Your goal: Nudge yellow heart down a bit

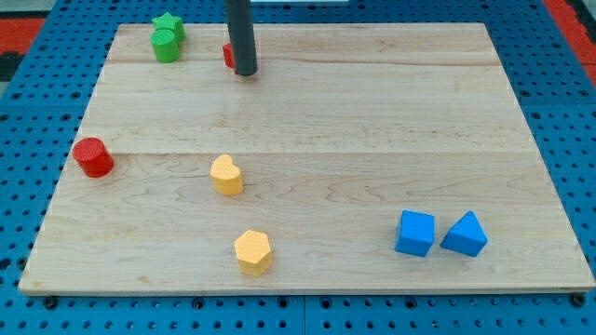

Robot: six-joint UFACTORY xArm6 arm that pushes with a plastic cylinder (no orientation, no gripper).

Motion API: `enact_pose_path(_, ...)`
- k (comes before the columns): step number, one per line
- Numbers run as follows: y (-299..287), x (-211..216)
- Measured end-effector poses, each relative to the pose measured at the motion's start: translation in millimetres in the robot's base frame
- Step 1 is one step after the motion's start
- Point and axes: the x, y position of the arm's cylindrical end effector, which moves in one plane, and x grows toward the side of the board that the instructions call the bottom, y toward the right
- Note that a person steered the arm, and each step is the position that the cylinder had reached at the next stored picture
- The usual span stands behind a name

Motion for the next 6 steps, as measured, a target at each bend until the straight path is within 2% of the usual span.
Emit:
enact_pose_path(2, 31.7, -28.0)
enact_pose_path(3, -19.6, -30.8)
enact_pose_path(4, -30.4, -24.2)
enact_pose_path(5, -0.9, 65.3)
enact_pose_path(6, -8.3, 157.1)
